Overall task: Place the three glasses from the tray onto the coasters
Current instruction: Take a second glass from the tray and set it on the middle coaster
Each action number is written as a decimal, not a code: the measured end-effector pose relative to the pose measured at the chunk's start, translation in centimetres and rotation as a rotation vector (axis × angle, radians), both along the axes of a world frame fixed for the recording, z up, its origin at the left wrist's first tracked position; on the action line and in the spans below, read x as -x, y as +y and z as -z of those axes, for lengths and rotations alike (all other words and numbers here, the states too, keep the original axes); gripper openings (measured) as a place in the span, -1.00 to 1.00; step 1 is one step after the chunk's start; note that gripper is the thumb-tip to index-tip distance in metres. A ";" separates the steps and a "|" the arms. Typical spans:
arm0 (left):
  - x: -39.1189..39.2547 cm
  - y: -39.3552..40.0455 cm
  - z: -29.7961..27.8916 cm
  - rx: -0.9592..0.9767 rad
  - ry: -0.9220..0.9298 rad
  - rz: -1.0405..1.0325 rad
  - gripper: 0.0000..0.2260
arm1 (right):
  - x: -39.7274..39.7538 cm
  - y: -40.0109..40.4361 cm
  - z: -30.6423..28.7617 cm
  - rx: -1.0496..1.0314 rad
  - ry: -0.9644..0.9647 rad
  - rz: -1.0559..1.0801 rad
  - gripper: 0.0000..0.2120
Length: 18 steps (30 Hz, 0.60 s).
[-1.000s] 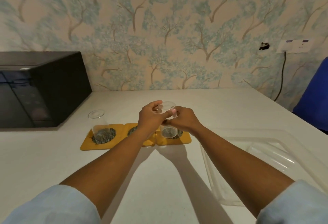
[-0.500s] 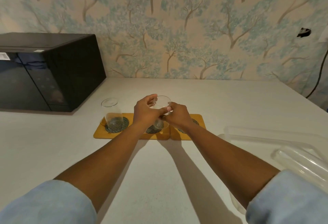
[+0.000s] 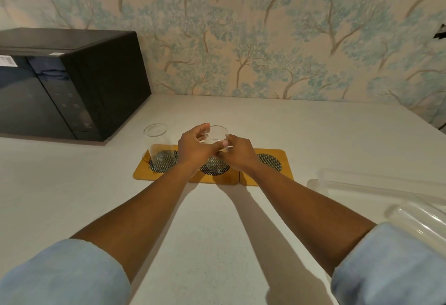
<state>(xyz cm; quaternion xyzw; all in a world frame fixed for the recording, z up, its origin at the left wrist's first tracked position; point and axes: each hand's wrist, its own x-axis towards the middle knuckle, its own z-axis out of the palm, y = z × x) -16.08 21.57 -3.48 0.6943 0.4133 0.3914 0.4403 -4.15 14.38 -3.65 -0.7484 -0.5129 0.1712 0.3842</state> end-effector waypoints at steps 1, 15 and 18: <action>0.0 0.1 0.0 0.003 -0.004 -0.002 -0.23 | 0.0 0.0 0.0 -0.004 0.005 -0.001 -0.58; 0.2 0.0 0.6 -0.041 0.051 -0.049 -0.26 | 0.3 0.1 0.8 0.044 -0.042 0.012 -0.53; 0.3 -0.1 0.6 -0.057 0.071 -0.048 -0.25 | 0.3 0.0 0.9 0.082 -0.093 0.012 -0.59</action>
